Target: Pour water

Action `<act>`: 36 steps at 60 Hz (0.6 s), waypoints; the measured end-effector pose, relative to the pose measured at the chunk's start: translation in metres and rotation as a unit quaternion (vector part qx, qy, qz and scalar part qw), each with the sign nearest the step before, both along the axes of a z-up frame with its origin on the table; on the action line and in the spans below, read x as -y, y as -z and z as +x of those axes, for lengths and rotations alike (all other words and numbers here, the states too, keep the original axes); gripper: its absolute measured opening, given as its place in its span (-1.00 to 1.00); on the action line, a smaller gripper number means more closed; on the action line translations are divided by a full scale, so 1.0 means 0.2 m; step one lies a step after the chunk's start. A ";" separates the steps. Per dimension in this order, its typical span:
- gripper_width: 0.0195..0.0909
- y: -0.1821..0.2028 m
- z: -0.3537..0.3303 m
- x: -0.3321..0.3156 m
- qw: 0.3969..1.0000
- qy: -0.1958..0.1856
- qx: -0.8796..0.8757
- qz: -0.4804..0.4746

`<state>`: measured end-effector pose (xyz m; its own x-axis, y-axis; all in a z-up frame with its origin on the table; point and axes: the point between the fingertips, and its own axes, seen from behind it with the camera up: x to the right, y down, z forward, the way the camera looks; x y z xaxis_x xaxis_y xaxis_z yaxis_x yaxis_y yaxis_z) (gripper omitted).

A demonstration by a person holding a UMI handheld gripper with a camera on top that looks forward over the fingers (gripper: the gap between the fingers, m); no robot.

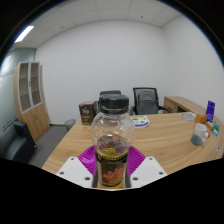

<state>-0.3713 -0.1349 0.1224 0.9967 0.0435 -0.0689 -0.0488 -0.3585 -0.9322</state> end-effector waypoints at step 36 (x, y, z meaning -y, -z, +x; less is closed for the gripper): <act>-0.54 -0.76 1.32 -0.43 0.708 0.026 -0.706 0.022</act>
